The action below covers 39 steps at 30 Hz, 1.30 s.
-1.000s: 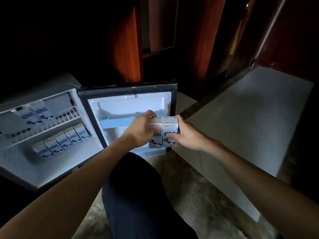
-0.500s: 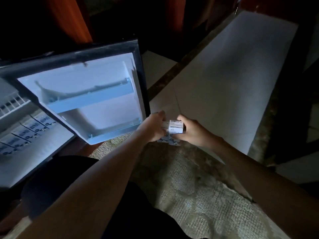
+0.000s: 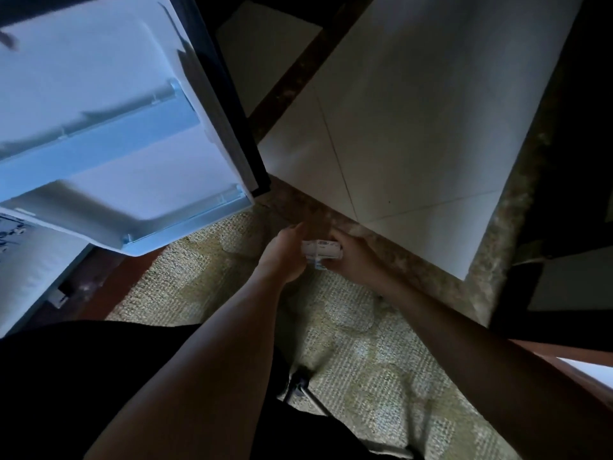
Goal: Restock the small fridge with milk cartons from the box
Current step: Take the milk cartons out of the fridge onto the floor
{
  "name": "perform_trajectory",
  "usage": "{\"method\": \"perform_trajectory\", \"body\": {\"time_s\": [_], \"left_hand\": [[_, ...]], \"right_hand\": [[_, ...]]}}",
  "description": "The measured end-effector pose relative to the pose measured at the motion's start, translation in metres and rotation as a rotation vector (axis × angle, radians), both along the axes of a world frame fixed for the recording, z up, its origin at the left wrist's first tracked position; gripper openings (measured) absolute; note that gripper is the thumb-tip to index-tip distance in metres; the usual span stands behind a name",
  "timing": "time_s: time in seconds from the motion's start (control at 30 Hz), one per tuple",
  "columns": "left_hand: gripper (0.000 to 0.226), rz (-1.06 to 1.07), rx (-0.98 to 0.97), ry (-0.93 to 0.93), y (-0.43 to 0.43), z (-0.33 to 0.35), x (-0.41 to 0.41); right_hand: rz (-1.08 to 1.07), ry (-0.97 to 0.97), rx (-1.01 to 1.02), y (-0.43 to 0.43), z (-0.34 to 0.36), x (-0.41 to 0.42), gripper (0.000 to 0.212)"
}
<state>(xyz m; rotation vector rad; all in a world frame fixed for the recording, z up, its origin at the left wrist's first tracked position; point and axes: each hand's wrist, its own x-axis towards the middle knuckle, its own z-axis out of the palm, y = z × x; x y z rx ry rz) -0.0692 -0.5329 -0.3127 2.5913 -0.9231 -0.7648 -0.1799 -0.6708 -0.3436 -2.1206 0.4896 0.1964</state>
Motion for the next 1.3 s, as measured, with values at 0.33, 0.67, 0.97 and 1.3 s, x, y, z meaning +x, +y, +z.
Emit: {"method": "perform_trajectory", "body": {"time_s": [0.33,0.67,0.97,1.3], "left_hand": [[0.048,-0.039,0.141,-0.068,0.006,-0.050,-0.020],[0.032,0.133,0.082,0.129,0.012,-0.079,-0.031],[0.054,0.116,0.169,0.194,0.014,-0.072,-0.042],[0.060,-0.041,0.227,0.072,0.041,-0.032,-0.031]], "right_hand": [[-0.019,0.095,-0.047,0.008,-0.062,-0.006,0.041],[-0.005,0.187,-0.010,0.016,-0.094,-0.010,0.040],[0.024,0.209,0.042,0.018,-0.081,-0.017,0.051],[-0.049,0.187,0.001,0.019,-0.016,-0.038,0.057]]}}
